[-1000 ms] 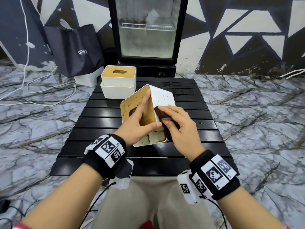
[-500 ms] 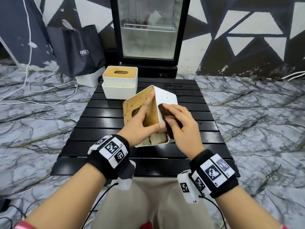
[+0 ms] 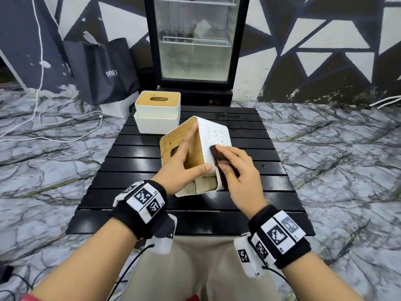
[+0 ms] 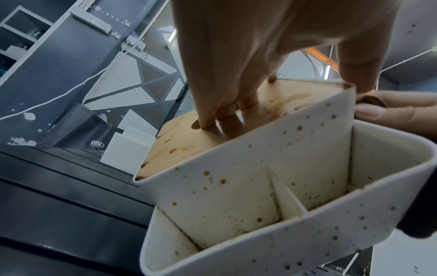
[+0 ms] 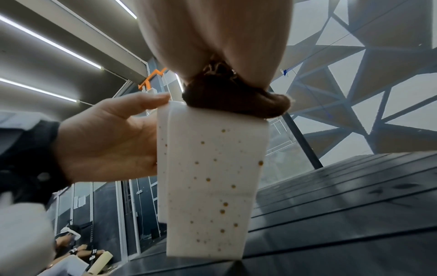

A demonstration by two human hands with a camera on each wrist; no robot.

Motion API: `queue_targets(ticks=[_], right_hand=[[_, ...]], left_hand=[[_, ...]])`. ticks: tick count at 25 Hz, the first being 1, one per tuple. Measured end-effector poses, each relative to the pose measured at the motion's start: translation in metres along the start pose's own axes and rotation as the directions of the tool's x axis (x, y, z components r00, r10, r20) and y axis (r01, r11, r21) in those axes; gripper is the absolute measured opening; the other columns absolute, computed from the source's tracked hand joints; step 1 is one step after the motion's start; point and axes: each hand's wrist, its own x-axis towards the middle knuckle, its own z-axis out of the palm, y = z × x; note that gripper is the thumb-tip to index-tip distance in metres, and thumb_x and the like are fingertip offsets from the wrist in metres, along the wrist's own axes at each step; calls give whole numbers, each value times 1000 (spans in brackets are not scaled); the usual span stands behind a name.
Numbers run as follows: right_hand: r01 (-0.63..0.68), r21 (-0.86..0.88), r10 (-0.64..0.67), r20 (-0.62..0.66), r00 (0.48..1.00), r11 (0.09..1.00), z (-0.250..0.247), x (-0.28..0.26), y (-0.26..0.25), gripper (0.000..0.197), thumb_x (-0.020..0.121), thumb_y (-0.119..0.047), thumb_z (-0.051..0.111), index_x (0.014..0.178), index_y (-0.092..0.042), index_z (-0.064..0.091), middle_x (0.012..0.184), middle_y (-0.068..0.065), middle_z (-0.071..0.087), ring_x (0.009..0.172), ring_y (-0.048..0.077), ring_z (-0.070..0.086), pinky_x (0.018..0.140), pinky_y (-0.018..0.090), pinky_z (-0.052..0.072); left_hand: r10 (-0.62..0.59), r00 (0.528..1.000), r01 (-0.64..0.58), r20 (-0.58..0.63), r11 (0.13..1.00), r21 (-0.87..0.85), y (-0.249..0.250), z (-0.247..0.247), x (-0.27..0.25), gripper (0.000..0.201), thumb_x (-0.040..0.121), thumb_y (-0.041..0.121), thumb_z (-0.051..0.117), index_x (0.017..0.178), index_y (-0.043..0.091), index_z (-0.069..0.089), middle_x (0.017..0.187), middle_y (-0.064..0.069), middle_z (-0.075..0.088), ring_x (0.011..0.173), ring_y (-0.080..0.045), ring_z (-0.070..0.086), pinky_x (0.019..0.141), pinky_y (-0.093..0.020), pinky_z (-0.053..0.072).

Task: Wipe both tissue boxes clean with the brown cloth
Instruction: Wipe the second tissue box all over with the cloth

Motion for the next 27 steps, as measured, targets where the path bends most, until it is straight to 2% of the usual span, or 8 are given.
queue_targets(ticks=[4,7,11,15,18,20,25,27], right_hand=[[12,-36,-12,-12,1000,999,0,-15,4,36,87,-20,48,122,-28,55,117,-26,48,113,12,46,100,15,32],[4,-41,-5,-26,1000,999,1,-17,2,37,86,-17,49,121,-28,56,115,-28,47,111,10,45,99,11,31],[5,-50,-7,-25,1000,999,-2,-4,6,37,85,-14,49,120,-26,58,113,-27,48,111,11,45,99,10,30],[-43,-56,40,-57,998,998,-3,-4,14,38,85,-15,48,120,-28,56,112,-31,45,112,16,46,99,18,32],[-29,-69,24,-68,997,997,-2,-6,8,37,85,-15,49,119,-26,57,110,-33,44,109,11,45,96,8,30],[-24,-76,19,-63,998,997,-2,1,6,37,86,-14,49,120,-25,57,110,-33,43,108,11,44,95,6,30],[-70,-65,65,-82,995,995,-7,6,14,37,88,-11,51,123,-24,56,112,-22,49,111,20,48,97,24,37],[-78,-79,72,-77,994,994,-5,1,11,39,89,-9,51,125,-24,54,114,-18,48,112,18,46,97,16,32]], left_hand=[[-17,1000,14,-26,994,-106,2,3,0,81,68,51,65,122,76,11,149,3,35,127,-9,42,91,-25,49],[-23,999,16,-44,988,-153,3,7,2,77,75,39,63,123,75,14,148,9,34,125,-11,46,77,-18,50],[-28,999,19,-42,978,-206,4,7,4,76,77,28,60,124,70,17,126,-3,46,78,-6,53,61,-13,45],[-47,998,36,-48,977,-210,5,5,1,77,72,37,65,121,75,18,139,-14,44,100,-11,52,66,-13,48],[-43,999,36,-31,980,-194,6,5,1,78,76,29,62,127,69,17,139,-30,34,81,-4,46,61,-12,45],[-28,1000,27,-1,983,-181,6,7,2,82,75,33,65,132,66,16,139,-29,35,77,-5,47,61,-13,45],[-38,999,39,6,985,-167,5,8,2,82,78,29,62,135,63,14,138,-16,42,82,-4,51,65,-14,47],[-35,999,35,5,987,-156,6,8,1,83,77,31,63,135,63,14,136,-9,43,86,-5,51,65,-14,47]])
